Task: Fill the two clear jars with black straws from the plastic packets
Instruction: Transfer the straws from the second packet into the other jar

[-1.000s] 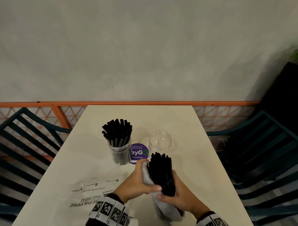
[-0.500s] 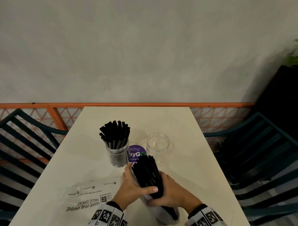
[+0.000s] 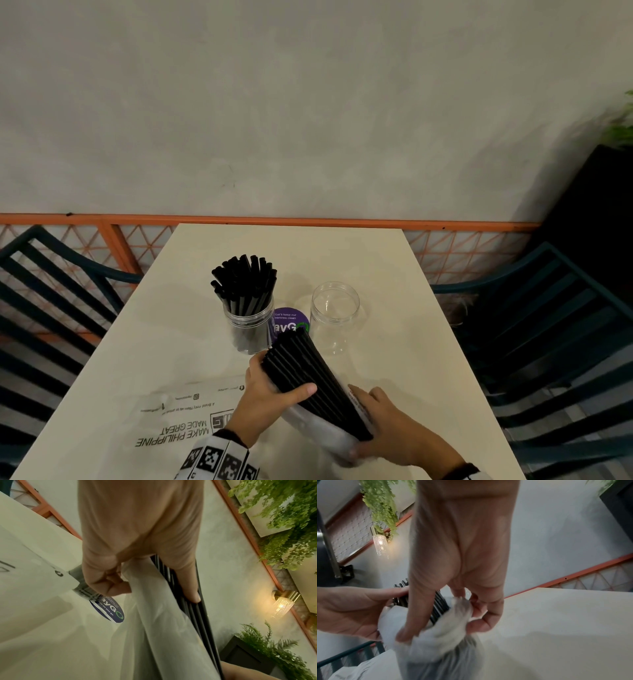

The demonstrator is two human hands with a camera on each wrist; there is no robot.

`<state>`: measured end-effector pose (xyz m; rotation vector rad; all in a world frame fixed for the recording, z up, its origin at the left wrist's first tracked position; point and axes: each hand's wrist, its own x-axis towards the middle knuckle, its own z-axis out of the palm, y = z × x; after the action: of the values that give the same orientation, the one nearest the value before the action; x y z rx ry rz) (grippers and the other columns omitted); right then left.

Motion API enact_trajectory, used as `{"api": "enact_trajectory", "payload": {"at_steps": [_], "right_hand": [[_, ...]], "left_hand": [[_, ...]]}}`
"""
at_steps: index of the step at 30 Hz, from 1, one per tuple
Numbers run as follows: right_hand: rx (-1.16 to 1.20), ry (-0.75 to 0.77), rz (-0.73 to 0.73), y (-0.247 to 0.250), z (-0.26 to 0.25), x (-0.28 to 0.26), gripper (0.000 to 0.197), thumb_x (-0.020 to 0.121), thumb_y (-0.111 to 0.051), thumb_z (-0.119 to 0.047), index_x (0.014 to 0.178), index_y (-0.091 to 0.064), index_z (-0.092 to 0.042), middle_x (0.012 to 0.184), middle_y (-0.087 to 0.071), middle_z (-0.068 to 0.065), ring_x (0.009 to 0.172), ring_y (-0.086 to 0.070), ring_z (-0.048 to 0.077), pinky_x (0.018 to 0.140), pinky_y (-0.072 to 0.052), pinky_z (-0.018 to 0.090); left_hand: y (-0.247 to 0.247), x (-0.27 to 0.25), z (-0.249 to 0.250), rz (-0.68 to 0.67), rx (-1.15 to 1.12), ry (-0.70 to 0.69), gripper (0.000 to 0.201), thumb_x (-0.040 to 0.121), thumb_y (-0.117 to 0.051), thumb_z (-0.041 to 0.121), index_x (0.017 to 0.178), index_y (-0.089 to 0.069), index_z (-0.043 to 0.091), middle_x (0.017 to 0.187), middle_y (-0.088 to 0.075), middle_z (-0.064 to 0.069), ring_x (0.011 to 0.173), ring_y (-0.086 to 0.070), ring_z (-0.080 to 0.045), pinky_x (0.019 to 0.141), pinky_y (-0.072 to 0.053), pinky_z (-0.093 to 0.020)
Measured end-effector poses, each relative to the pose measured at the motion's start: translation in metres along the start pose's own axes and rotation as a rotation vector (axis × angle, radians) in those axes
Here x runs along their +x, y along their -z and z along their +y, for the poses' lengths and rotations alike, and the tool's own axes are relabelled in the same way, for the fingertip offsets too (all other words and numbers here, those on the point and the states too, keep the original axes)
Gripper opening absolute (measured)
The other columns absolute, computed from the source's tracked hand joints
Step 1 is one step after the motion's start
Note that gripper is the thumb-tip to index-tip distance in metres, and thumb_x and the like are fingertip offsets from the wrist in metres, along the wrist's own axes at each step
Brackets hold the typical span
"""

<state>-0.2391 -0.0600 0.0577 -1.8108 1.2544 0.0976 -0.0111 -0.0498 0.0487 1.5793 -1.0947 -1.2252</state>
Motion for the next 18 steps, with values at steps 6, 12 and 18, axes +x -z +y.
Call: {"api": "enact_trajectory", "payload": {"at_steps": [6,12,18], "right_hand": [[-0.122,0.070,0.147,-0.012,0.003,-0.001,0.072,0.096,-0.043,-0.032,0.148,0.004,-0.014,0.106,-0.028,0.003,0.092,-0.036,0.016,0.088,-0.033,0.016],[-0.032,0.179,0.245,-0.016,0.004,-0.005,0.073,0.090,-0.054,-0.024,0.140,-0.006,-0.043,0.100,-0.036,-0.017,0.088,-0.043,-0.001,0.088,-0.041,0.016],[-0.122,0.228,0.153,-0.020,0.002,-0.008,0.104,0.082,-0.065,-0.031,0.136,0.023,-0.043,0.123,-0.028,-0.017,0.096,-0.039,-0.002,0.077,-0.032,0.001]], "left_hand": [[-0.004,-0.001,0.001,0.045,-0.046,-0.018,0.089,0.047,-0.087,0.032,0.114,-0.030,0.028,0.124,-0.040,-0.002,0.113,-0.045,-0.016,0.096,-0.042,-0.033],[-0.004,0.003,-0.001,0.101,-0.041,-0.059,0.080,0.053,-0.085,0.020,0.112,-0.031,0.027,0.121,-0.040,-0.005,0.116,-0.045,-0.020,0.100,-0.043,-0.042],[-0.002,0.002,-0.003,0.137,-0.036,-0.045,0.088,0.043,-0.085,0.035,0.113,-0.034,0.026,0.119,-0.042,-0.004,0.116,-0.046,-0.020,0.100,-0.044,-0.043]]}}
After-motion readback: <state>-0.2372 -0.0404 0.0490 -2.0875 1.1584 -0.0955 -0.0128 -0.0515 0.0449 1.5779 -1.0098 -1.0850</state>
